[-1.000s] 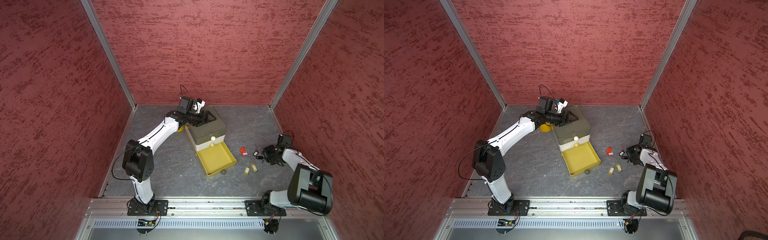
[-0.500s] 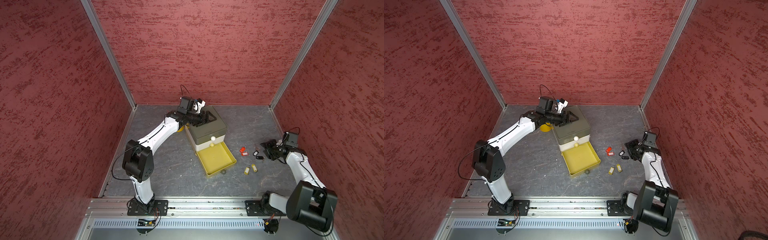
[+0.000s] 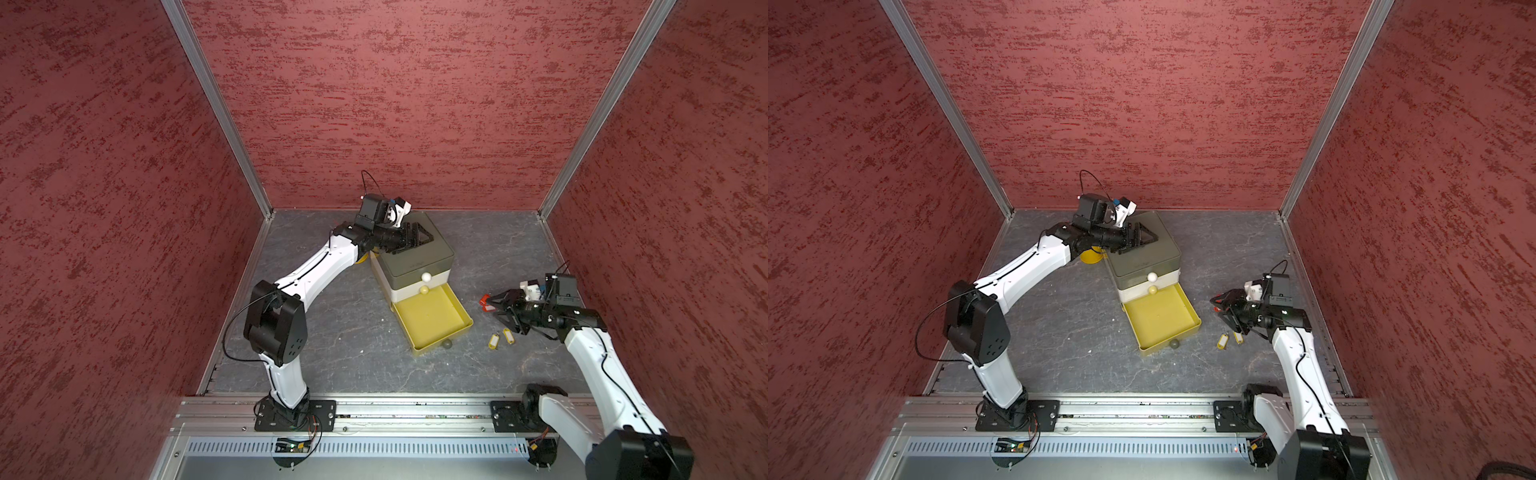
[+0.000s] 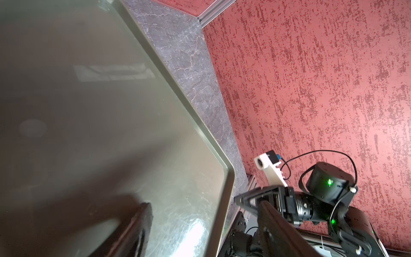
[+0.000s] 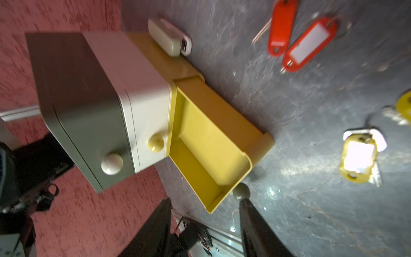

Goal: Take the keys out of the drawer
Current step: Place the key at the center of the board, then close the drawer in the storage box.

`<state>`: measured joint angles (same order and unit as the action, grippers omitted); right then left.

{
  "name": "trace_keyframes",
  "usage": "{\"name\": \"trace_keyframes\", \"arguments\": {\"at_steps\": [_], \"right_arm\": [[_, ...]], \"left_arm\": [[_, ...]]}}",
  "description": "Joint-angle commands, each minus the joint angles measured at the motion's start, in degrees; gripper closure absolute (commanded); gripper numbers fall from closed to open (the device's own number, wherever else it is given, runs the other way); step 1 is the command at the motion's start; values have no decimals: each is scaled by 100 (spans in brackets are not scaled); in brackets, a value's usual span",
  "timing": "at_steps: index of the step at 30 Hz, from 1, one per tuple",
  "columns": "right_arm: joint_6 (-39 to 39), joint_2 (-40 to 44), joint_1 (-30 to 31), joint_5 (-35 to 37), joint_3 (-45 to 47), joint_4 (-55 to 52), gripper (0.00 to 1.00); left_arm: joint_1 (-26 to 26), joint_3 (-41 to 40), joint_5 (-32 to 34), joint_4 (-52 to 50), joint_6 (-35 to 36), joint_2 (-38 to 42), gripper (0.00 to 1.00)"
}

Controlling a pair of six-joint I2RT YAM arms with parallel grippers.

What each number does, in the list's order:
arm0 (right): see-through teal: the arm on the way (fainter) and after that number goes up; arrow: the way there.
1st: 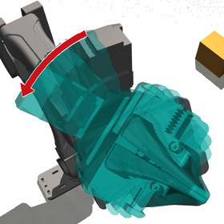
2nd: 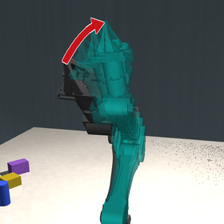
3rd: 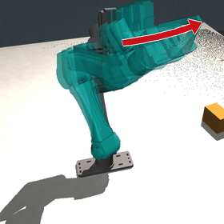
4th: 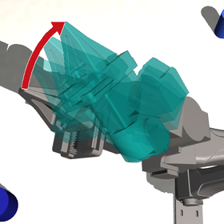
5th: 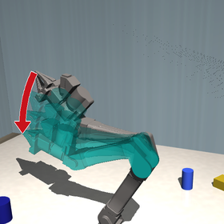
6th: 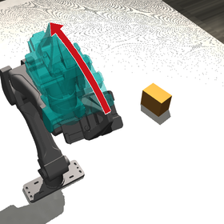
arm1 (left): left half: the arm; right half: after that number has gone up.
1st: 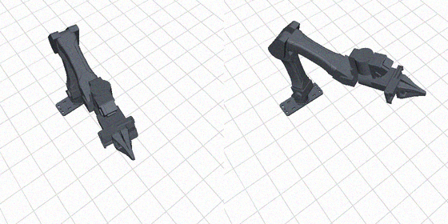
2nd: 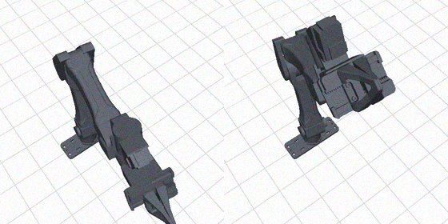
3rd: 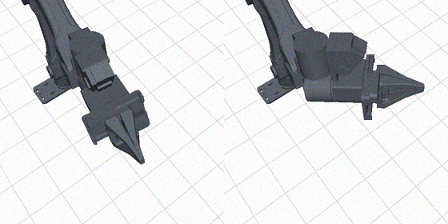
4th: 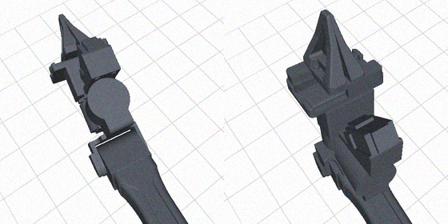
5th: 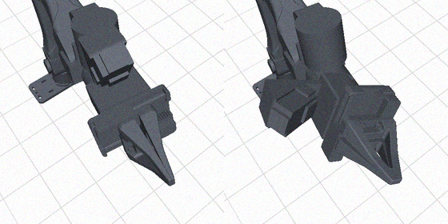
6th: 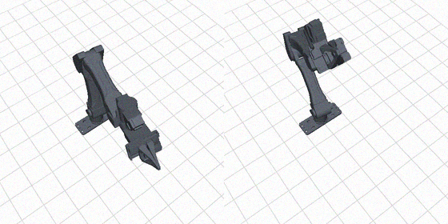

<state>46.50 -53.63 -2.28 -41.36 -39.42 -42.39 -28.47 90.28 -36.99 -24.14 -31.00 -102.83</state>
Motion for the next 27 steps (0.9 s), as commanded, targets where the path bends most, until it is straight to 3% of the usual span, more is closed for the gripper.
{"name": "trace_keyframes", "arguments": {"at_steps": [1, 18, 27], "right_arm": [[472, 97, 595, 58, 125, 30, 47], [2141, 342, 3167, 1132, 1079, 1237, 46], [2731, 59, 3397, 1279, 1842, 2582, 46]], "left_arm": [[-96, -405, 262, -926, 33, -147, 21], [-150, -431, 306, -930, 2, -150, 21], [-168, -562, 350, -934, 15, -81, 21]]}}
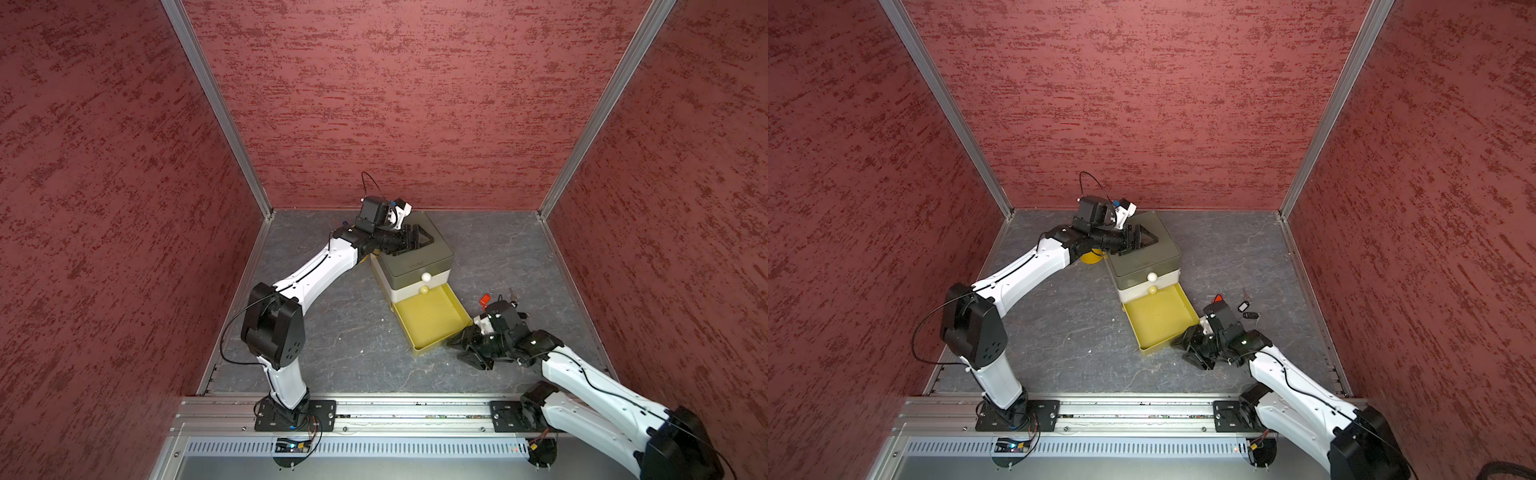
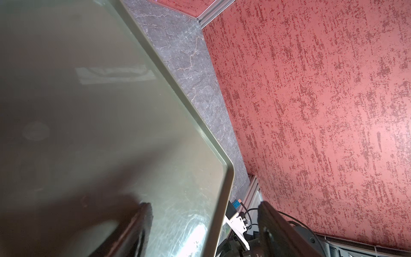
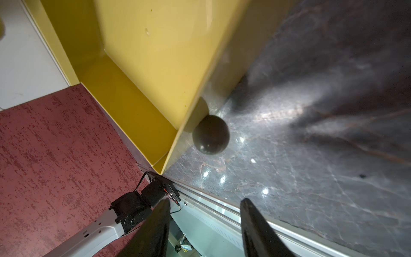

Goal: Take the keys out of the drawer
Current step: Close the drawer in the storage box.

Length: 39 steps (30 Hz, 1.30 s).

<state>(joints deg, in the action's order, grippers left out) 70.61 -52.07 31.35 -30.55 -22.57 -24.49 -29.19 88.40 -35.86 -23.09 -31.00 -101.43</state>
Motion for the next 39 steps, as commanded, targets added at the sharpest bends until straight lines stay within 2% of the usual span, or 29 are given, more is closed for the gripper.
{"name": "trace_keyframes", "arguments": {"at_steps": [1, 11, 25, 39], "right_arm": [[379, -181, 42, 173, 230, 988, 46], [411, -875, 39, 300, 453, 1896, 53], [502, -1068, 45, 793, 602, 2476, 64], [436, -1926, 37, 897, 197, 3002, 65]], "left_arm": [[-91, -384, 245, -1040, 15, -212, 21], [-78, -354, 255, -1114, 50, -210, 21], [-16, -334, 192, -1204, 143, -263, 21], [74, -332, 120, -1242, 200, -272, 21]]}}
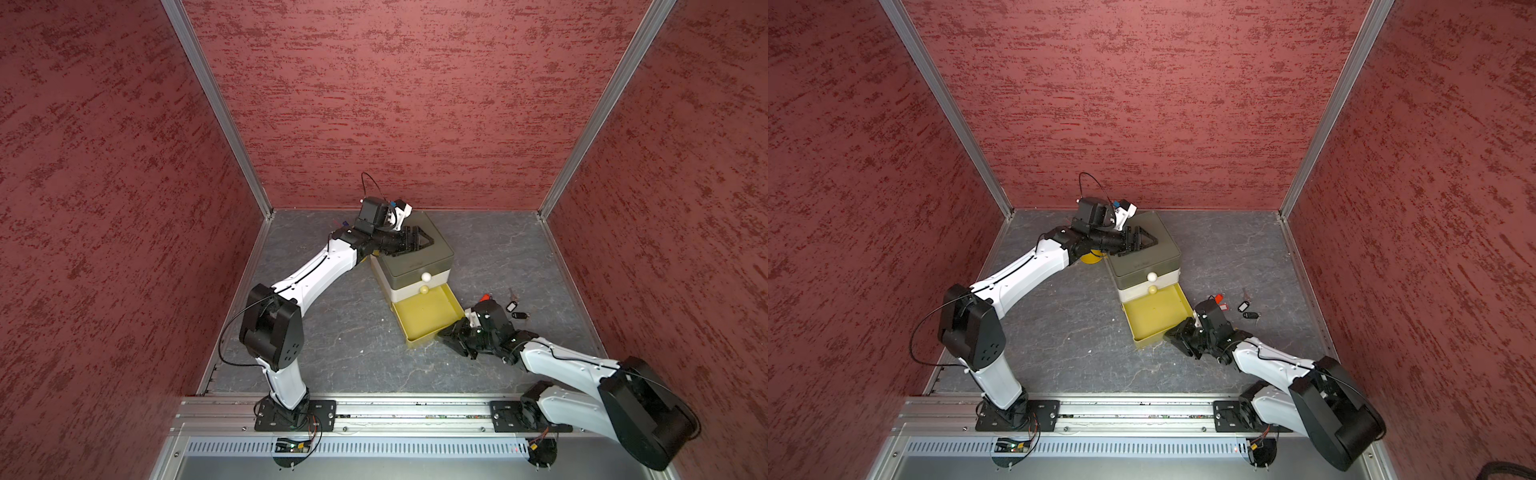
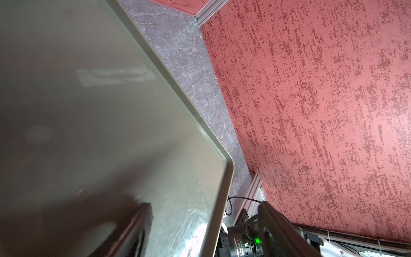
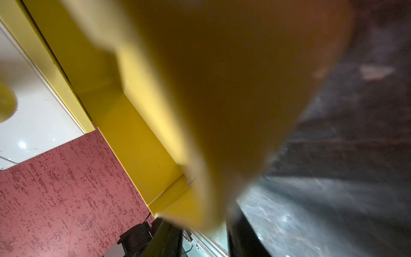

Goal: Take the keys out of the drawer
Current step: Close the drawer in the storage box.

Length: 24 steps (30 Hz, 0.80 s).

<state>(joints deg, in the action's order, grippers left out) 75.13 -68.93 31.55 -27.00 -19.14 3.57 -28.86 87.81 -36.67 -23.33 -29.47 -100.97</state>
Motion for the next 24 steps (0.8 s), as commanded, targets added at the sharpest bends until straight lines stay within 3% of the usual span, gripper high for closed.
{"name": "trace_keyframes", "arguments": {"at_steps": [1, 24], "right_arm": [[-34, -306, 16, 546, -183, 217, 65], [-262, -1360, -290, 619, -909, 629, 65]], "left_arm": [[45, -273, 188, -1227, 46, -317, 21], [35, -304, 232, -1296, 56, -270, 21]]}}
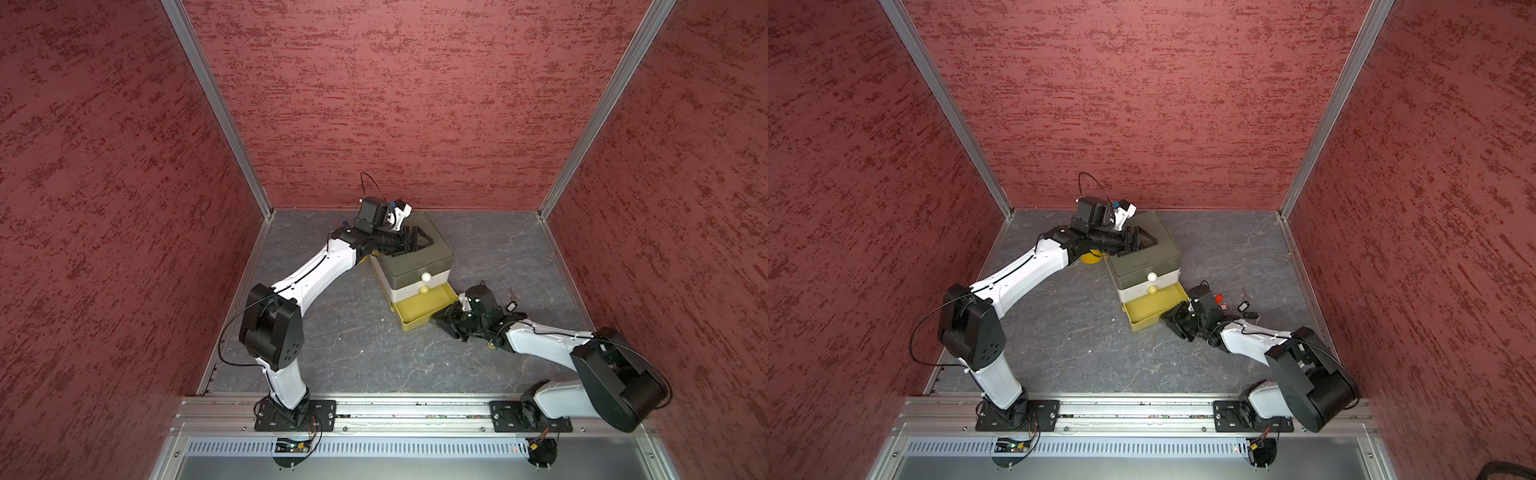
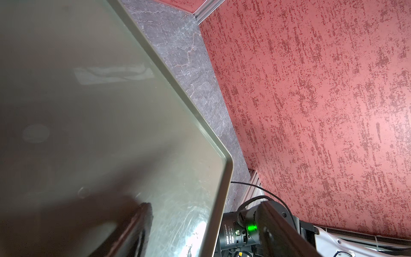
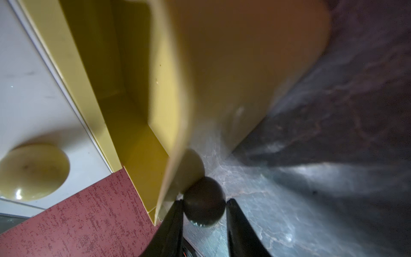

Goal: Take the keys out of the drawer
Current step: Close the drawer in the storage box.

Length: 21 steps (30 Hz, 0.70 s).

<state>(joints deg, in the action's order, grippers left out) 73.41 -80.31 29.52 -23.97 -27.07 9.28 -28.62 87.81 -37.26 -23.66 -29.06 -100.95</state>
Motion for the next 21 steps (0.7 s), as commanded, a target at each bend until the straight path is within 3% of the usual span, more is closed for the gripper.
{"name": "trace_keyframes", "arguments": {"at_steps": [1, 21], "right_arm": [[-83, -279, -96, 292, -144, 109, 65], [198, -1467, -196, 164, -532, 1103, 63]], "left_arm": [[13, -308, 298, -1264, 14, -261, 22], [27, -293, 315, -1344, 40, -276, 21]]}}
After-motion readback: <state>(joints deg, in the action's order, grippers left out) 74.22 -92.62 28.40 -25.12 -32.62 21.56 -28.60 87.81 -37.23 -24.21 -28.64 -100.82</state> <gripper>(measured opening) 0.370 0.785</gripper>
